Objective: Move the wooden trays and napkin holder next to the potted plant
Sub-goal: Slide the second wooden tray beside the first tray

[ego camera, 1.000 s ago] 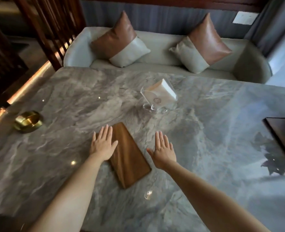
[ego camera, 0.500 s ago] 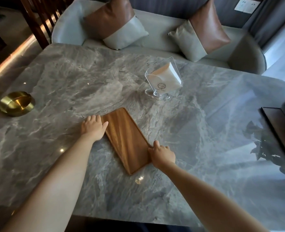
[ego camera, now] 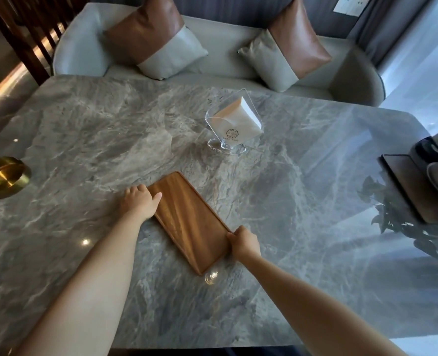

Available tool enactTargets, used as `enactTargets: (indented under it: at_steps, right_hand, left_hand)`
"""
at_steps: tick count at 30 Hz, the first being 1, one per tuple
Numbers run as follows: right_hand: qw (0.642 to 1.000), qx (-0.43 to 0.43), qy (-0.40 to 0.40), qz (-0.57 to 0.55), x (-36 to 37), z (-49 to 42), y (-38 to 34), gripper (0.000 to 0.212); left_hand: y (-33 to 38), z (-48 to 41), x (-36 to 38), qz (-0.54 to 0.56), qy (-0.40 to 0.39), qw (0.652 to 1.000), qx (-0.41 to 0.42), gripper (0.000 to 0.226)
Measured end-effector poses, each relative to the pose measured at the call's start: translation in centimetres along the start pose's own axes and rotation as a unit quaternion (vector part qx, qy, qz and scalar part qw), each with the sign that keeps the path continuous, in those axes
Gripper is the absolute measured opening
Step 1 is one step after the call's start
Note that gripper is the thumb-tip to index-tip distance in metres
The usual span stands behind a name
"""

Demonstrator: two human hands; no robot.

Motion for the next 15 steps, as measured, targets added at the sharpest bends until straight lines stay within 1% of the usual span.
enactTargets:
  at_steps: [6,8,11,15]
  right_hand:
    - [0.998,-0.018,0.037,-0.046,-3.8,-0.5,2.1,0.017]
    - [0.997,-0.02,0.056,-0.057,-5.5,-0.9,3.1,0.018]
    - [0.993,-0.016,0.08,-0.082,-8.3,-1.7,4.9,0.027]
    - [0.988,-0.004,0.112,-0.104,-12.6,-2.2,8.2,0.03]
  left_hand:
    - [3.1,0.8,0.4,0.064,-0.024,0.998,-0.005,0.068]
    - [5.0,1.2,0.3,0.069,-0.027,0.997,0.01,0.068]
    - [8.6,2.0,0.0,0.067,-0.035,0.996,0.036,0.066]
    - [14.7,3.4,0.1,0.064,-0.044,0.994,0.075,0.067]
Point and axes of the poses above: each hand's wrist, its own z-axis away from the middle knuckle, its own x-axis out of the palm, y = z × x, the point moved 3 cm from there along -z, towards the middle knuckle, and after that the axes turned 9 degrees about -x, right-handed, at the moved point
